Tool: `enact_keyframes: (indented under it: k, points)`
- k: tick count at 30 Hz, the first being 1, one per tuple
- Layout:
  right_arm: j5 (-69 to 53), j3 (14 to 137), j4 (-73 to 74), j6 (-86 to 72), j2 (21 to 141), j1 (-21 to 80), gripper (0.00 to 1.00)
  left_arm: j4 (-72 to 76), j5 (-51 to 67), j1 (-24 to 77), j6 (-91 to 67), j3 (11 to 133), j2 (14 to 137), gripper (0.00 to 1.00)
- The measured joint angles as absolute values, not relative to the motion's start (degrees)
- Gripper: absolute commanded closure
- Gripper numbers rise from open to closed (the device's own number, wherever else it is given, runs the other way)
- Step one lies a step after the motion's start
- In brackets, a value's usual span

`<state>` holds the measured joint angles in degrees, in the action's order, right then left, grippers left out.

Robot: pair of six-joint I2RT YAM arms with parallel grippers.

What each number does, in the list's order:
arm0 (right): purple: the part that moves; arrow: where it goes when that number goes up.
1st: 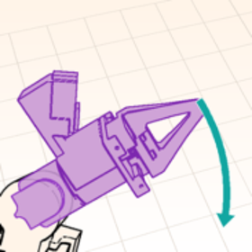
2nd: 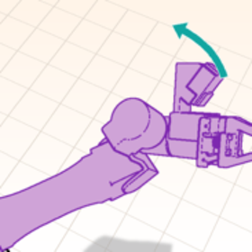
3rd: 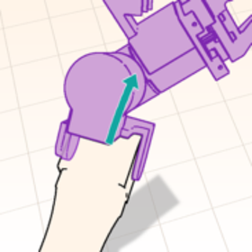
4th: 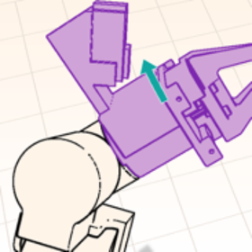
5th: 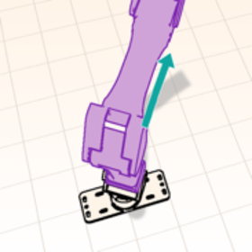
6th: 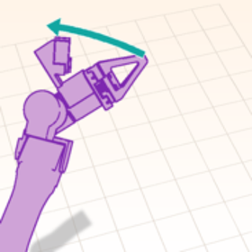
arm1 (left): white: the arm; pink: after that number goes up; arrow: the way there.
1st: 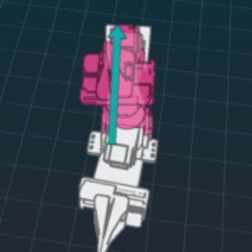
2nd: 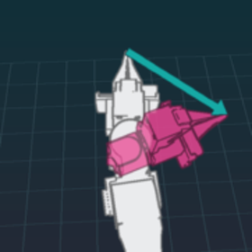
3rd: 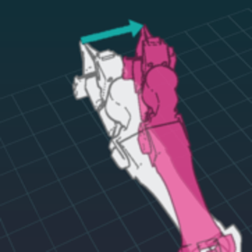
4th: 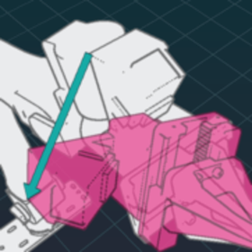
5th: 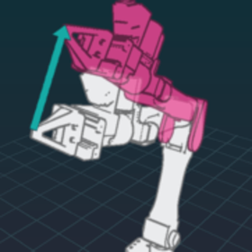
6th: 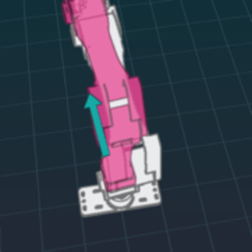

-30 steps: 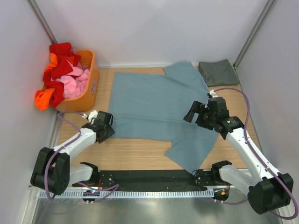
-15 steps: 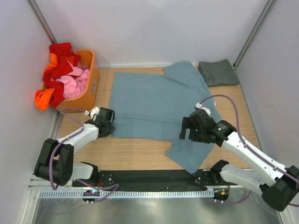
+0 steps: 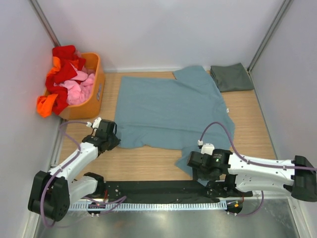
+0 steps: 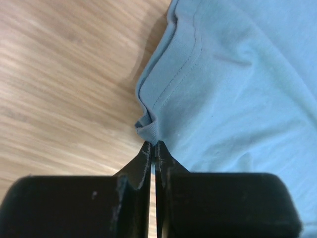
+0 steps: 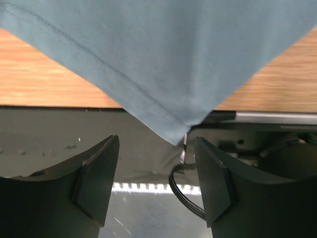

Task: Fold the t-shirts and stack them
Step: Fold the tshirt

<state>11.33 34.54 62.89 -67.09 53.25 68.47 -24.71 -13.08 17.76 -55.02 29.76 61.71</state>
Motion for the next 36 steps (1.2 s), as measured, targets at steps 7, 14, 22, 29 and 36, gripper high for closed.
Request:
enact_keyframes:
  k: [7,14,22,29,36]
  points:
    - [11.0,30.7,54.3,-69.7,59.4,69.5,0.32,-28.6,-12.7,17.8,-54.5,28.8,56.4,1.00]
    - [11.2,28.6,51.8,-69.7,60.9,69.6,0.58,-30.8,-13.0,17.8,-53.6,28.8,53.7,1.00]
    - [12.0,28.7,53.6,-69.6,59.9,70.2,0.99,-32.2,-13.0,17.8,-53.6,28.8,53.3,1.00]
    - [13.5,34.7,58.5,-70.9,58.5,73.5,0.99,-35.5,-11.7,18.1,-54.0,28.8,48.8,1.00]
    - [16.6,43.4,67.6,-75.6,54.5,79.2,0.99,-39.0,-10.6,19.6,-56.1,28.8,45.2,1.00]
